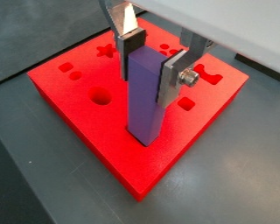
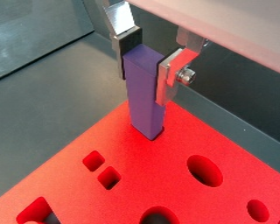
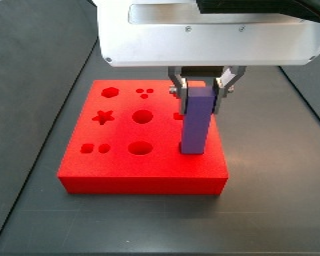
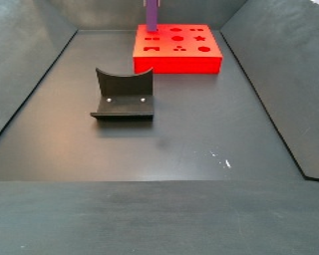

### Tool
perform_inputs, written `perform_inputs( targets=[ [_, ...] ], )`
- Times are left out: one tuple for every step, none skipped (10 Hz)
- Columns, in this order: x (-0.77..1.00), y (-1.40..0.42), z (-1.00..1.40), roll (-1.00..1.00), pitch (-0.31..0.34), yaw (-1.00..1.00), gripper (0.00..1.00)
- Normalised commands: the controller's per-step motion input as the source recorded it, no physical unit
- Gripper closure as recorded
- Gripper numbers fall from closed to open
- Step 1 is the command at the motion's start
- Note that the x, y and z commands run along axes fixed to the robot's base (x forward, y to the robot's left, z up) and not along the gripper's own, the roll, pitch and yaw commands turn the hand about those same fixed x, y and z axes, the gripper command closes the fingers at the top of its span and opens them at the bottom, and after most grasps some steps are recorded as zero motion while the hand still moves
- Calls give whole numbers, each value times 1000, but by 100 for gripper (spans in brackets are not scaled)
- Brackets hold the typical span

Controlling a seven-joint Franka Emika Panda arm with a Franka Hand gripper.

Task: Insert the rectangle object.

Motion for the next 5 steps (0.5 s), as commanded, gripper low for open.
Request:
perform_inputs(
  targets=[
    [-9, 0, -60, 56, 0, -71, 100],
    [0, -97, -160, 146, 0, -26, 100],
    [0, -234, -269, 246, 0, -34, 100],
    [0, -243, -317, 241, 0, -51, 100],
    [0, -186, -391, 154, 0, -63, 100]
  ],
)
